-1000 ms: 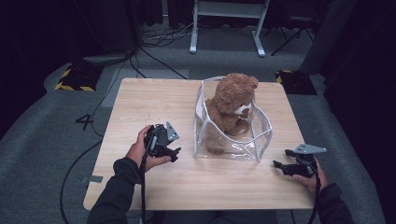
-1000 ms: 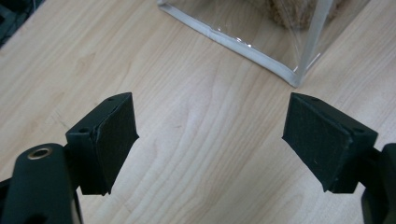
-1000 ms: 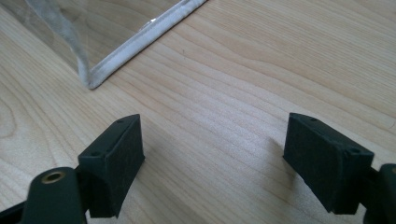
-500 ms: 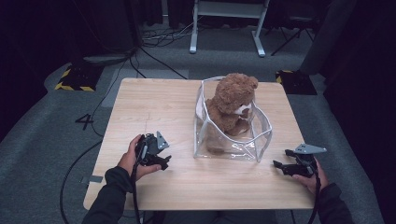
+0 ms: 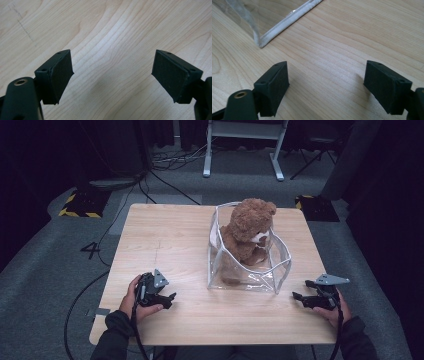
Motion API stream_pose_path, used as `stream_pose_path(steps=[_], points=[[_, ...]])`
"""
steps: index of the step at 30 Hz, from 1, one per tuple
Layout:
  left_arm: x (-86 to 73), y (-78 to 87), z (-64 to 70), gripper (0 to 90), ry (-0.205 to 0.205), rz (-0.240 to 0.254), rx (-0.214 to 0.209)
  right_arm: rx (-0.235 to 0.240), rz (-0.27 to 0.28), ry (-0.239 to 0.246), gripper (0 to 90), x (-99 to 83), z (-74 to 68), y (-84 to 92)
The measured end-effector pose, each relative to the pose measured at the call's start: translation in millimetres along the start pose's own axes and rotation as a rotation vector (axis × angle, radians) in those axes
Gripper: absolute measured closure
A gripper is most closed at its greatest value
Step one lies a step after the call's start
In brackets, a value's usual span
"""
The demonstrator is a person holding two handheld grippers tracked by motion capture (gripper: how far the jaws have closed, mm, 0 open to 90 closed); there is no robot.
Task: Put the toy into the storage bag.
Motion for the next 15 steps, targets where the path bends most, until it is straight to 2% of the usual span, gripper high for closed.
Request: stream_pose_path(steps=[3,6,15], points=[[-6.1,-0.9,0.2,17.2,0.009,0.0,-0.005,0.0,0.0,0.0,19.8,0.0,0.0,0.0],[-11.8,-0.6,0.5,17.3,0.035,0.007,-0.015,0.0,0.0,0.0,19.7,0.0,0.0,0.0],[-30.8,4.1,-2.0,17.3,0.114,0.043,-0.006,0.0,0.0,0.0,19.7,0.0,0.0,0.0]])
Point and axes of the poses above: each handheld gripper's, and its own axes: y roughly backward along the jaws, x roughly out of its top, z roughly to its right, the point moved 4 cm from there along -y, roughly forward along the jaws, and after that the axes turned 14 degrees about z, right-handed, at the moved point
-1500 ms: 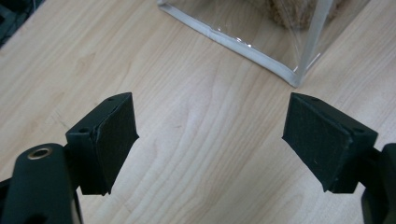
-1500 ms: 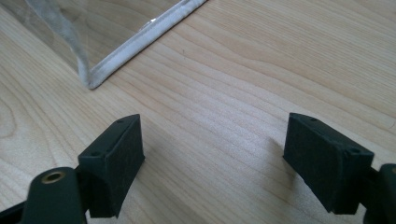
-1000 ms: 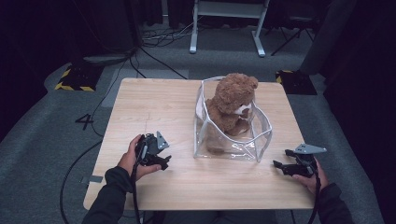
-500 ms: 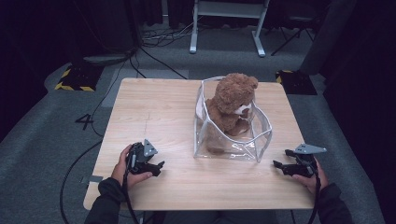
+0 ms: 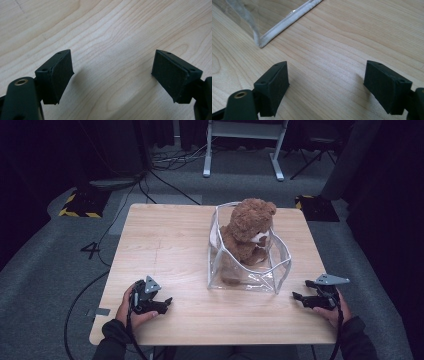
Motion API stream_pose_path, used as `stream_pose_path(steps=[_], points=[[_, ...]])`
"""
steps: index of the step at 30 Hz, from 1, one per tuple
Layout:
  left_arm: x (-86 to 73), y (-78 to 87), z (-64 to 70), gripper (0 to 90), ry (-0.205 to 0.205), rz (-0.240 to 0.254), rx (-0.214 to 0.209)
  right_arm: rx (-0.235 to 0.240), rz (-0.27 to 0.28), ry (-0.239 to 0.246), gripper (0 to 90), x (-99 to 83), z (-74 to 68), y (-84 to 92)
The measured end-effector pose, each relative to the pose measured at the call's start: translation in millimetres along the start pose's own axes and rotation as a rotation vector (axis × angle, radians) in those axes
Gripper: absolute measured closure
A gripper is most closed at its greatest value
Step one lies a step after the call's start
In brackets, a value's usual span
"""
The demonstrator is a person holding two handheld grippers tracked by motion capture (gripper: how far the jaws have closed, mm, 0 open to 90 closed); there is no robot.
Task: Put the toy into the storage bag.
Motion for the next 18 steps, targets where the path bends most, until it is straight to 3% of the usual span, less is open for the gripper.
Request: stream_pose_path(steps=[6,18], points=[[-9.0,6.9,-3.6,17.0,0.06,0.022,-0.008,0.0,0.0,0.001,19.7,0.0,0.0,0.0],[-23.1,26.4,-12.1,16.8,0.089,0.024,0.033,-0.001,0.0,0.001,19.7,0.0,-0.1,0.0]])
Point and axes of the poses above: each handheld gripper's, and its own axes: y roughly backward along the jaws, x roughly out of its top, z roughly to its right, the point moved 4 cm from there along -y, roughly forward along the jaws, and after that the axes turned 14 degrees about z, right-handed, at the moved point
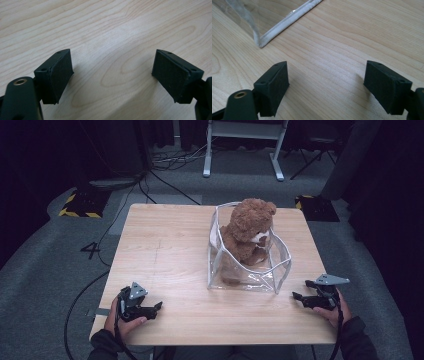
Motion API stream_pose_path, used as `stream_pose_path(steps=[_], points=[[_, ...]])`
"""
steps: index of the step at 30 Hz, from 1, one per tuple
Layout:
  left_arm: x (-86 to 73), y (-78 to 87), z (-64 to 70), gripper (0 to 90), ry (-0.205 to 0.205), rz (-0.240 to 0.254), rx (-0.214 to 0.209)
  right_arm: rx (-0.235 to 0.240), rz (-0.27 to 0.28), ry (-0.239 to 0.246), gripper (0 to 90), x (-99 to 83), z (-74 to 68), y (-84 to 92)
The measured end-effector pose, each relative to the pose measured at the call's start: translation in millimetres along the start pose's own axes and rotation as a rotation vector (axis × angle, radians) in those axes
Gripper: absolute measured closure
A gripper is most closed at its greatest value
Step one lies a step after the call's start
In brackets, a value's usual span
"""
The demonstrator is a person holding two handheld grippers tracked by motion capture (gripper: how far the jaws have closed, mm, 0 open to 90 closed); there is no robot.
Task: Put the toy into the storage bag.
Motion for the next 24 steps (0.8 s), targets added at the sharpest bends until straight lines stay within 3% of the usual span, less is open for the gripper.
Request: stream_pose_path(steps=[9,24], points=[[-8.2,13.0,-5.5,17.0,0.008,0.001,0.018,0.0,0.0,0.0,19.6,0.0,0.0,0.0],[-8.2,14.4,-7.0,21.9,0.023,0.013,0.022,0.001,0.0,0.0,19.8,0.0,0.0,0.0]])
Point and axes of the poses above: each handheld gripper's, and its own axes: y roughly backward along the jaws, x roughly out of its top, z roughly to its right, the point moved 4 cm from there along -y, roughly forward along the jaws, and after that the axes turned 14 degrees about z, right-handed, at the moved point
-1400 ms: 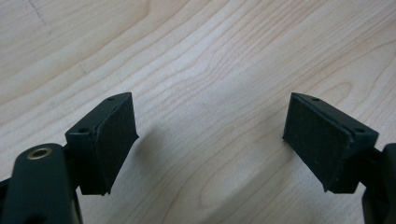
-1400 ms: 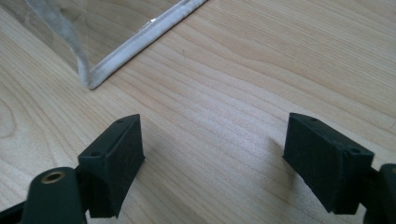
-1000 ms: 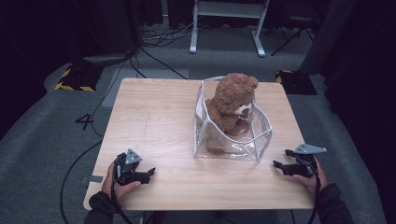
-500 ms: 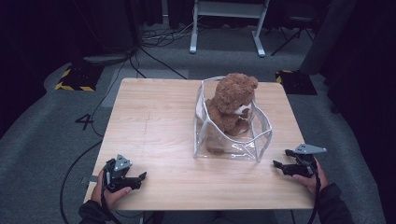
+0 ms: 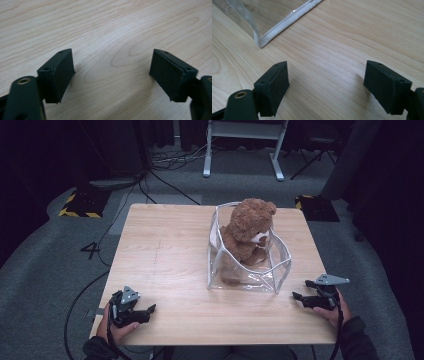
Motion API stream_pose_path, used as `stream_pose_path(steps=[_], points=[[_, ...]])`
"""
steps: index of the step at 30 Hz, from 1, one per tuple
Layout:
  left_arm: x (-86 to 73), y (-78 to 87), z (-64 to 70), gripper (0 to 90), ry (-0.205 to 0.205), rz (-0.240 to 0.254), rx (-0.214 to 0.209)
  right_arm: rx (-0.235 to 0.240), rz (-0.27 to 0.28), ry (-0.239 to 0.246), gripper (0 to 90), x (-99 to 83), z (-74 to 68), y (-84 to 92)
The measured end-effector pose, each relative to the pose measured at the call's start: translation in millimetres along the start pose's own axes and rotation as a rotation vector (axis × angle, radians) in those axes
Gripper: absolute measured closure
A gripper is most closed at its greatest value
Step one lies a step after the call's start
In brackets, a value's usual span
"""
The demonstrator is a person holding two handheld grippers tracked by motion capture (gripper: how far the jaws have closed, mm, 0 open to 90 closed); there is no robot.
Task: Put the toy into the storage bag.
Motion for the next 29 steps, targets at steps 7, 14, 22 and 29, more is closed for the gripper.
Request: stream_pose_path(steps=[7,14,22,29], points=[[0.1,-0.2,0.2,24.1,0.0,0.002,0.007,0.0,0.001,0.0,19.8,0.0,0.0,0.0],[0.0,-0.3,0.5,23.4,-0.004,-0.001,0.007,0.0,0.0,0.0,19.8,0.0,-0.1,0.0],[0.1,-0.3,0.3,22.1,-0.006,-0.005,0.007,0.0,0.0,0.0,19.8,0.0,0.0,0.0],[0.1,-0.3,0.3,22.1,-0.006,-0.004,0.007,0.0,0.0,0.0,19.8,0.0,0.0,0.0]])
Point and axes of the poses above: each handheld gripper's, and its own axes: y roughly backward along the jaws, x roughly out of its top, z roughly to its right, the point moved 4 cm from there along -y, roughly forward along the jaws, and after that the axes turned 14 degrees about z, right-handed, at the moved point
